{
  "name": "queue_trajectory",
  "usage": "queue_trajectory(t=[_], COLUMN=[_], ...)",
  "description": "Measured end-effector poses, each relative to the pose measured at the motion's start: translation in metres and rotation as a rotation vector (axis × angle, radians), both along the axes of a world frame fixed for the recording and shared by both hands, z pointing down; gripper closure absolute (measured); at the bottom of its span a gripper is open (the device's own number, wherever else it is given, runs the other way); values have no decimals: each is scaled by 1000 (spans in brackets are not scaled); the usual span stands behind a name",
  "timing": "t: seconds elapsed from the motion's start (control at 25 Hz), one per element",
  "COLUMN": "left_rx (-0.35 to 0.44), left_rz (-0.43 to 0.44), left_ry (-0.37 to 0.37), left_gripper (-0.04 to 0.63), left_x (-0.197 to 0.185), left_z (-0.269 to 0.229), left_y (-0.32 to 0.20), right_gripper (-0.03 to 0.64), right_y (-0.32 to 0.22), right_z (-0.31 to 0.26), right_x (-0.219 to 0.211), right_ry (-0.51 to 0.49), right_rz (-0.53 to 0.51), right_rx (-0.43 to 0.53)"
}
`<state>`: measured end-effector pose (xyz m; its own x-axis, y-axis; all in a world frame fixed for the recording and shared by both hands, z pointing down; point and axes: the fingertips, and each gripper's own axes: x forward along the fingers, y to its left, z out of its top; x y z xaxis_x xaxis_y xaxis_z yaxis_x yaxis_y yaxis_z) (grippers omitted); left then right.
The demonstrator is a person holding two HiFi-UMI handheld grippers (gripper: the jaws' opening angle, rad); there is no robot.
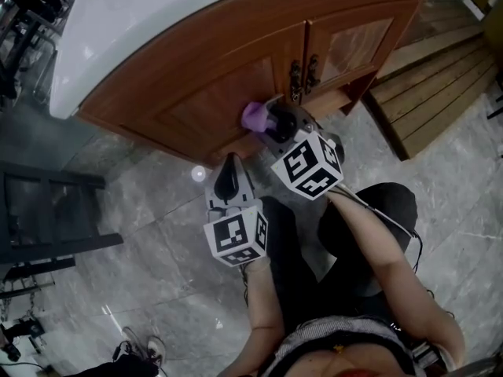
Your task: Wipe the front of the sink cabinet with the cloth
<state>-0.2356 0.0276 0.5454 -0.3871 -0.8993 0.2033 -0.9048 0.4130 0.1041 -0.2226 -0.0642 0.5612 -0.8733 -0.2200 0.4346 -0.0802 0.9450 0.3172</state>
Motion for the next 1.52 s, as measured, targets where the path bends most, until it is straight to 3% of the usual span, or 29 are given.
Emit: queue_trajectory(t=[0.44, 1.28, 1.52], left_rx=[16, 44, 70], left_rz=[71, 97, 116], left_ry=[6, 7, 5], left_gripper=[589, 589, 589], left_x=[17, 15, 15], left_z=[-3, -8, -17], left_y=[-25, -26, -26], right_gripper=[443, 443, 443], right_y=[-30, -28, 1], right_z=[2, 6, -11], right_x=[25, 23, 22], right_ry=[45, 75, 23], right_rz=[83, 116, 65], right_rx=[50, 68, 11])
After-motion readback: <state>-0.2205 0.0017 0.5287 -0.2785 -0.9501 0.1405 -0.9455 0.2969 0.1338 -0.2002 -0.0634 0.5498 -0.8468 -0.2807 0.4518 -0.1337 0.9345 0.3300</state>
